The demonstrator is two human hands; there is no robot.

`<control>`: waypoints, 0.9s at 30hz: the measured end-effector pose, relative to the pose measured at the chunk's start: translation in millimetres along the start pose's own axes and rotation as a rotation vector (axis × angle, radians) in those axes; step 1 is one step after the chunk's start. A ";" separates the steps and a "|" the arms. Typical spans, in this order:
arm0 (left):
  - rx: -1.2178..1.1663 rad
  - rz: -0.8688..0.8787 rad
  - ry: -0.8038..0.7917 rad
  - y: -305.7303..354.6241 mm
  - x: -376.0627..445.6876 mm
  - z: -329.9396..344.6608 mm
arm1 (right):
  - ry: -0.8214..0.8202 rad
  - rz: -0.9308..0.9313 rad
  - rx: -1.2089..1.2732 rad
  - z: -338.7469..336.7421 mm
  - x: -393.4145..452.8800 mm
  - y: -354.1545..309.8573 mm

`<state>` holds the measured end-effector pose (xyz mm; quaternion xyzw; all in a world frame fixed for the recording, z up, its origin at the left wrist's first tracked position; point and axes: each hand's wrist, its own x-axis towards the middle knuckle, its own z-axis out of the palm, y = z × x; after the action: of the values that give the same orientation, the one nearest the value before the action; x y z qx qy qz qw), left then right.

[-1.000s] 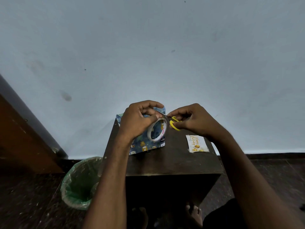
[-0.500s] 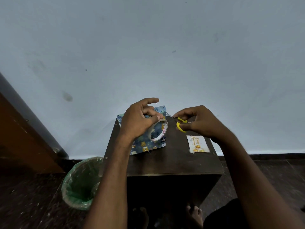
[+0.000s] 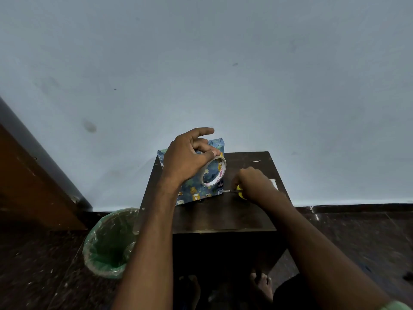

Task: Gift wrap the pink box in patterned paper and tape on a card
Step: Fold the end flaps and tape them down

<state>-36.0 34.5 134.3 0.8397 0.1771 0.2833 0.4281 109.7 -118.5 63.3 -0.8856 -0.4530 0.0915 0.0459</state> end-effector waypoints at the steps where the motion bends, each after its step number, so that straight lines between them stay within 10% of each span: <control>1: 0.000 0.001 -0.001 -0.1 -0.1 0.1 | -0.002 -0.006 -0.021 2.8 1.9 -2.0; 10: -0.037 0.003 -0.030 -3.4 0.4 -1.2 | -0.007 -0.005 0.010 10.2 8.3 -1.8; 16: -0.125 0.034 -0.060 -4.1 1.7 -3.9 | 0.777 -0.102 0.762 -38.0 -18.6 -13.0; 27: -0.229 0.001 -0.107 1.4 0.0 -8.4 | 0.602 -0.282 0.806 -20.8 -19.9 -25.0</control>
<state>-41.2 39.0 139.5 0.7993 0.1200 0.2570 0.5298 82.7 -120.0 90.1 -0.7153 -0.4632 -0.0071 0.5232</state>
